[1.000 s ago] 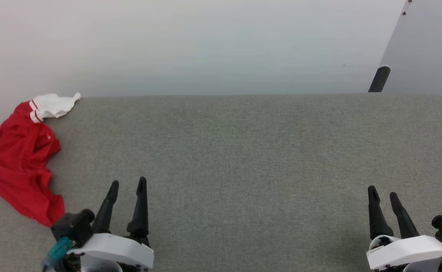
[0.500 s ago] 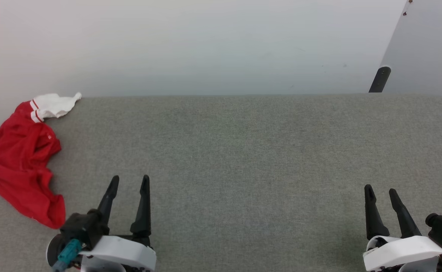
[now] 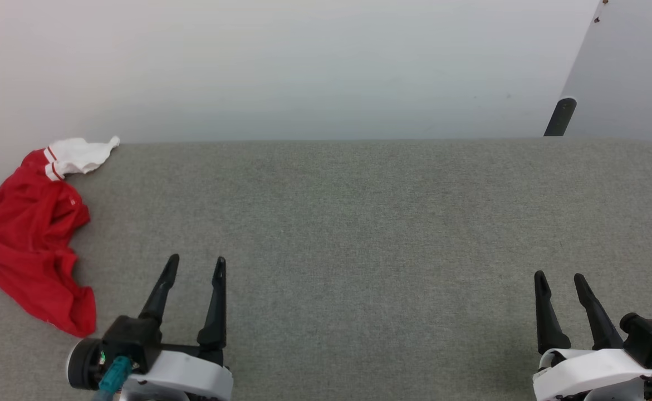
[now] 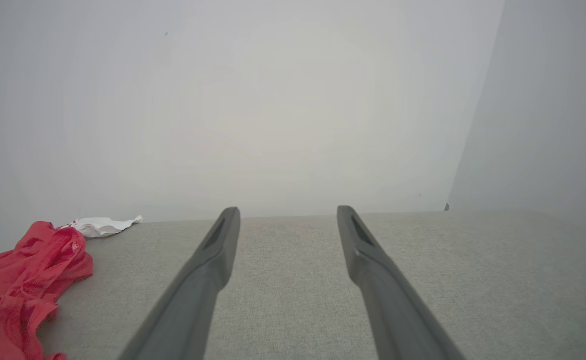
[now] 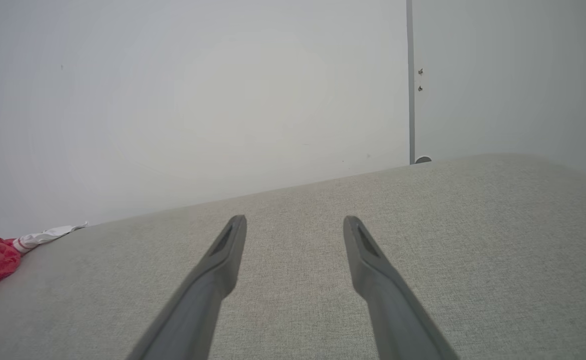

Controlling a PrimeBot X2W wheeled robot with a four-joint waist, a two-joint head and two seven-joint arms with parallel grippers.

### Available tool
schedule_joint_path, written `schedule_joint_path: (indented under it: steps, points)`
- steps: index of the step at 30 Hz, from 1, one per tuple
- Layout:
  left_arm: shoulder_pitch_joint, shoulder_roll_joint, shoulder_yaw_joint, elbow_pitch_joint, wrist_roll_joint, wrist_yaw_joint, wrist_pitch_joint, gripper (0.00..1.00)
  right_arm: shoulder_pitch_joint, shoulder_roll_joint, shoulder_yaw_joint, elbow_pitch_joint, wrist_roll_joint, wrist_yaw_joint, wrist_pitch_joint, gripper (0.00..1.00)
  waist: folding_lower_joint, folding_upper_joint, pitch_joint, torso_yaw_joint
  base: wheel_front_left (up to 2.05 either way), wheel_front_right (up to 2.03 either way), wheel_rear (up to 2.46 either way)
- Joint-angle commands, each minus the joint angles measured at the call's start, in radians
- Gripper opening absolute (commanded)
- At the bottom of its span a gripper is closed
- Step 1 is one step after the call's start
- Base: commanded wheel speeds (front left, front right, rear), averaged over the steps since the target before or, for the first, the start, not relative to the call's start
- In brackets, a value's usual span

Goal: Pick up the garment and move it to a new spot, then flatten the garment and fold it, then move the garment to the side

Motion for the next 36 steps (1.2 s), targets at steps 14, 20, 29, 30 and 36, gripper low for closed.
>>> schedule_joint_path:
  steps: [14,20,29,30,36]
  points:
    - [-0.004,-0.015,0.031,0.019,0.103,-0.036,-0.034,1.00,0.007,-0.001,-0.004,-0.019,-0.124,0.001,-0.032,1.00,-0.0001,0.0000,-0.011,0.017,0.00,0.00,0.00]
    - [-0.007,-0.017,0.050,0.038,0.132,-0.043,-0.042,1.00,0.019,-0.001,0.002,-0.026,-0.159,0.001,-0.029,1.00,-0.0001,0.0000,-0.026,0.053,0.00,0.00,0.00]
    - [-0.015,-0.009,0.090,0.084,0.128,-0.052,-0.039,1.00,0.028,-0.001,0.030,-0.024,-0.142,0.001,-0.015,1.00,-0.0001,0.0000,-0.059,0.170,0.00,0.00,0.00]
    - [-0.016,-0.007,0.093,0.088,0.127,-0.051,-0.039,1.00,0.028,-0.001,0.033,-0.023,-0.142,0.001,-0.016,1.00,-0.0001,0.0000,-0.062,0.187,0.00,0.00,0.00]
    - [-0.011,0.004,0.120,0.105,0.118,-0.055,-0.039,1.00,0.023,-0.001,0.075,-0.009,-0.124,0.001,-0.016,1.00,-0.0001,0.0000,-0.084,0.274,0.00,0.00,0.00]
